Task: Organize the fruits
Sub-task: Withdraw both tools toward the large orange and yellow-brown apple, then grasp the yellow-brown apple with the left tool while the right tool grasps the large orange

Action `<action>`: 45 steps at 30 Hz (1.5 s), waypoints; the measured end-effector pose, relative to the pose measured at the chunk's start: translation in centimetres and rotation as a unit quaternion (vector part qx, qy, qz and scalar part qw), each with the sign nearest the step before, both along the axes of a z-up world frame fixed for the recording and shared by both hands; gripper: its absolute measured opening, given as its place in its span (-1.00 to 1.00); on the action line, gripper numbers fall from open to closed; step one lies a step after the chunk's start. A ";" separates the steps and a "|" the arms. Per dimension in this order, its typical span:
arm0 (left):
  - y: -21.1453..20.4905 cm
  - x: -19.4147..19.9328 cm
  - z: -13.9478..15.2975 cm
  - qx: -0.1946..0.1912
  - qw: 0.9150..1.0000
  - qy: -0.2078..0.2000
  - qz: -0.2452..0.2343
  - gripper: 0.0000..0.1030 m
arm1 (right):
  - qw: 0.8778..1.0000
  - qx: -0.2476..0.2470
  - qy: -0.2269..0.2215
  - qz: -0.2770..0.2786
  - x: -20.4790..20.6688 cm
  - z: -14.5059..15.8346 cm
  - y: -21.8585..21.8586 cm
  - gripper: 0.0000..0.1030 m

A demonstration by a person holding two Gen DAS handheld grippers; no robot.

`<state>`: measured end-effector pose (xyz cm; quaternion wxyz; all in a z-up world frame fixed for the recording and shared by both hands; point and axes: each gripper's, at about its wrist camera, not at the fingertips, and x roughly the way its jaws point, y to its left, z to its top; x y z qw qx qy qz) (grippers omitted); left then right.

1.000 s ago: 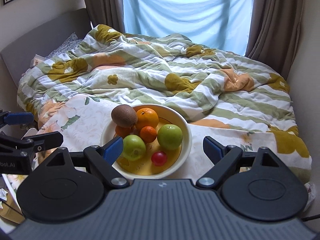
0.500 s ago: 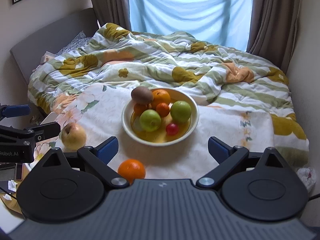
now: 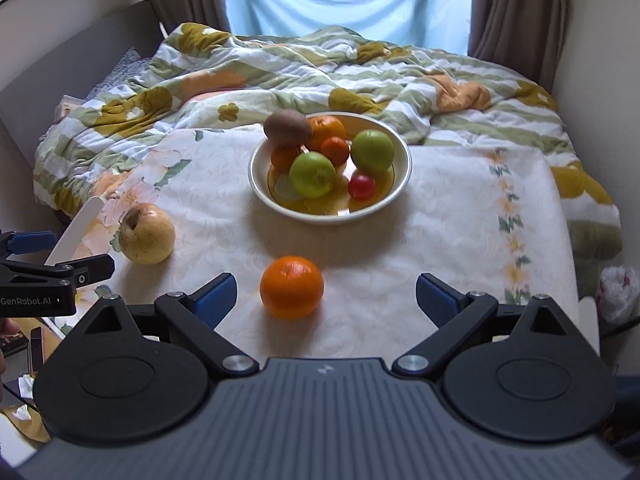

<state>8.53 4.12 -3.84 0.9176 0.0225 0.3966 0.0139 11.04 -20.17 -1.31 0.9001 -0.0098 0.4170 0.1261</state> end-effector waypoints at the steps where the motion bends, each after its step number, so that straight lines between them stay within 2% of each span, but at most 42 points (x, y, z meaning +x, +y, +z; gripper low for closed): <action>1: 0.3 0.2 -0.5 0.003 1.000 -0.001 -0.003 1.00 | 1.000 0.001 0.003 -0.005 0.0 -0.5 0.2 1.00; 9: 0.8 2.5 -4.5 0.037 0.998 -0.007 -0.046 1.00 | 0.999 0.008 0.000 -0.043 -0.1 -4.6 1.9 1.00; 18: 0.2 5.0 -6.0 0.056 0.995 -0.014 -0.085 0.96 | 0.998 0.003 0.000 -0.069 1.0 -7.5 3.4 1.00; 23: 0.7 6.5 -6.6 0.041 0.996 0.004 -0.082 0.72 | 0.997 0.007 0.003 -0.074 1.8 -8.3 4.1 1.00; 24: 0.9 6.6 -6.7 0.037 0.996 0.008 -0.081 0.56 | 0.997 0.007 0.003 -0.074 2.0 -8.4 4.2 1.00; 28: 1.4 6.6 -6.7 0.016 0.996 0.013 -0.081 0.55 | 0.997 0.007 0.002 -0.075 2.4 -8.6 4.5 1.00; 43: 1.5 6.1 -6.5 0.011 0.995 0.023 -0.096 0.54 | 0.998 -0.006 0.012 -0.058 4.1 -9.2 5.7 0.46; 45: 1.7 5.9 -6.4 0.005 0.995 0.024 -0.096 0.54 | 0.998 -0.005 0.012 -0.056 4.0 -9.2 5.8 0.44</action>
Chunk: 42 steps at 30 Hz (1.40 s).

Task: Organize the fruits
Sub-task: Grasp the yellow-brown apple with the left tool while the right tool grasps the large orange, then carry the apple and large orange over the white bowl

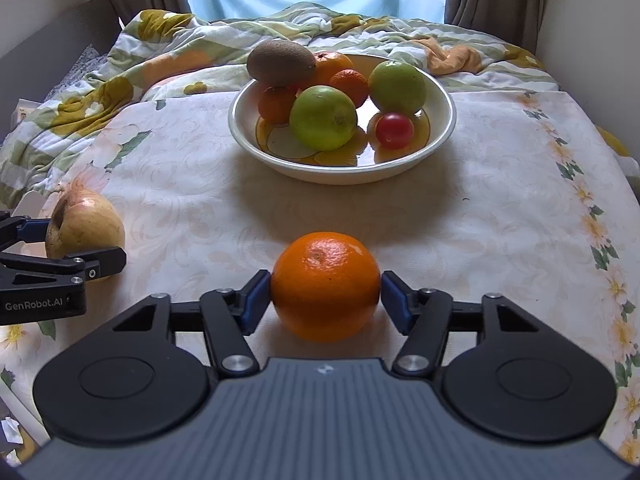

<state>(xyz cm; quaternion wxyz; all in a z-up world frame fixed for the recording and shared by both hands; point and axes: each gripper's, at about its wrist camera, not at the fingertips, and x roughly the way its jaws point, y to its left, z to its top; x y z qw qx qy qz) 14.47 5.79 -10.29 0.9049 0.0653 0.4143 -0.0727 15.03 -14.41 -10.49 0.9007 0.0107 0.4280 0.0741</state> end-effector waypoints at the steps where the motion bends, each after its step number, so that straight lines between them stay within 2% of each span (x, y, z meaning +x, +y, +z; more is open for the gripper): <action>1: 0.0 -0.1 0.1 -0.003 1.000 0.001 0.000 0.54 | 1.000 -0.001 0.000 0.000 0.0 0.0 0.0 0.44; 9: -0.4 -1.5 1.7 -0.011 1.000 -0.011 -0.006 0.54 | 1.000 0.004 -0.008 -0.006 -1.1 1.2 -0.2 0.43; 20: -1.4 -2.8 6.3 -0.021 0.999 -0.044 -0.019 0.54 | 0.999 0.010 -0.043 -0.024 -2.7 6.2 -1.6 0.43; 27: -3.2 -3.1 8.9 -0.029 0.997 -0.065 -0.009 0.54 | 0.997 0.015 -0.066 -0.025 -3.1 9.4 -3.3 0.43; 33: -5.8 -2.8 10.1 -0.029 0.997 -0.070 0.017 0.54 | 0.996 0.019 -0.083 0.001 -2.2 11.2 -5.6 0.43; 42: -9.6 -1.4 10.8 -0.041 0.994 -0.077 0.071 0.54 | 0.995 0.020 -0.082 0.060 1.1 11.9 -9.1 0.43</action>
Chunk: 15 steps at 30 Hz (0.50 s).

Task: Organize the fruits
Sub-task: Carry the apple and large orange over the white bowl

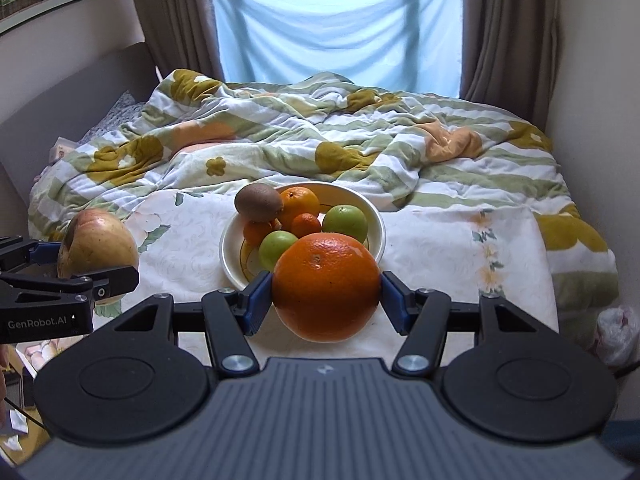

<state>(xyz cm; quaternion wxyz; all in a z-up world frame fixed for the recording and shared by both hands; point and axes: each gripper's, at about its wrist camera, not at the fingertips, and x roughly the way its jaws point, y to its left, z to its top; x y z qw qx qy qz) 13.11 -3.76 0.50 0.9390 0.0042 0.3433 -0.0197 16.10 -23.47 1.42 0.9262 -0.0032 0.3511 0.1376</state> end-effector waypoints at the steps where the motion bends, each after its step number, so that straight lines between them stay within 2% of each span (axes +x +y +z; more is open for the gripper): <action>1: -0.4 0.2 -0.1 0.000 1.000 0.000 0.005 0.54 | 1.000 -0.001 0.000 0.006 0.4 0.0 -0.4 0.43; 15: -5.5 3.8 -3.1 0.001 0.999 0.014 0.037 0.54 | 0.998 -0.002 0.007 0.067 5.0 -1.8 -3.8 0.43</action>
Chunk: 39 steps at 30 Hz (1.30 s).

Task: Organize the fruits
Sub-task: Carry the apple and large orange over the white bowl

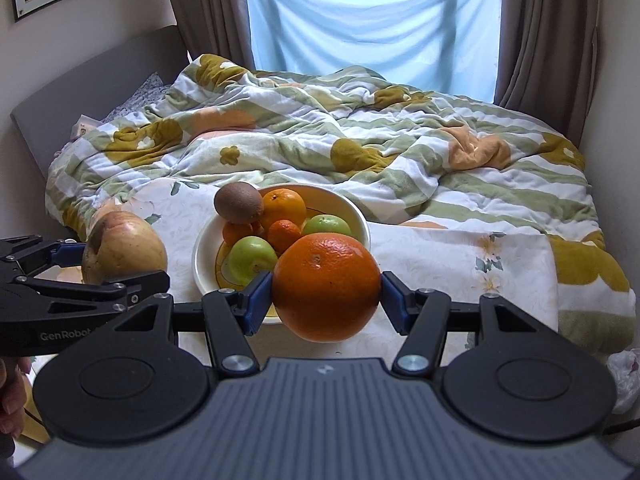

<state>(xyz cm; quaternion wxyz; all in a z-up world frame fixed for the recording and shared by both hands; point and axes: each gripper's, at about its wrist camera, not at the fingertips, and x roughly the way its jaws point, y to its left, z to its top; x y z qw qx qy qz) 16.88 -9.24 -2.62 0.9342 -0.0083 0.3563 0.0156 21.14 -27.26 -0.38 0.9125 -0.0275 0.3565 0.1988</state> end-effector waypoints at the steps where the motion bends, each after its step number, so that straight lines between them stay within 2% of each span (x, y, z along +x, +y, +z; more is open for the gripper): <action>1: -0.2 0.3 -0.3 0.001 1.000 0.001 0.001 0.54 | 1.000 -0.001 0.001 0.002 0.3 -0.1 -0.1 0.43; 17: -3.8 4.7 -4.2 0.026 1.000 0.009 -0.003 0.54 | 1.000 0.003 0.017 0.003 3.8 -2.8 -2.2 0.43; 24: -4.8 4.9 -4.6 0.054 0.999 -0.001 -0.009 0.55 | 1.000 0.005 0.028 0.002 4.9 -3.8 -2.5 0.43; 31: -4.2 4.9 -5.3 0.043 0.999 0.012 0.004 0.55 | 1.000 0.008 0.028 0.004 5.3 -4.0 -2.3 0.43; 34: -4.2 5.2 -5.3 0.050 0.999 0.016 0.009 0.56 | 1.000 0.008 0.027 0.008 5.5 -4.0 -2.1 0.43; 35: -4.3 5.2 -5.2 0.057 0.998 0.013 0.009 0.60 | 1.000 0.008 0.026 0.009 5.5 -4.0 -2.0 0.43; 38: -4.7 4.8 -4.5 0.073 0.997 -0.005 0.003 0.93 | 1.000 0.009 0.024 0.011 5.7 -3.9 -1.8 0.43; 39: -4.8 4.6 -4.2 0.076 0.997 -0.010 0.001 0.97 | 1.000 0.009 0.024 0.012 5.7 -3.9 -1.8 0.43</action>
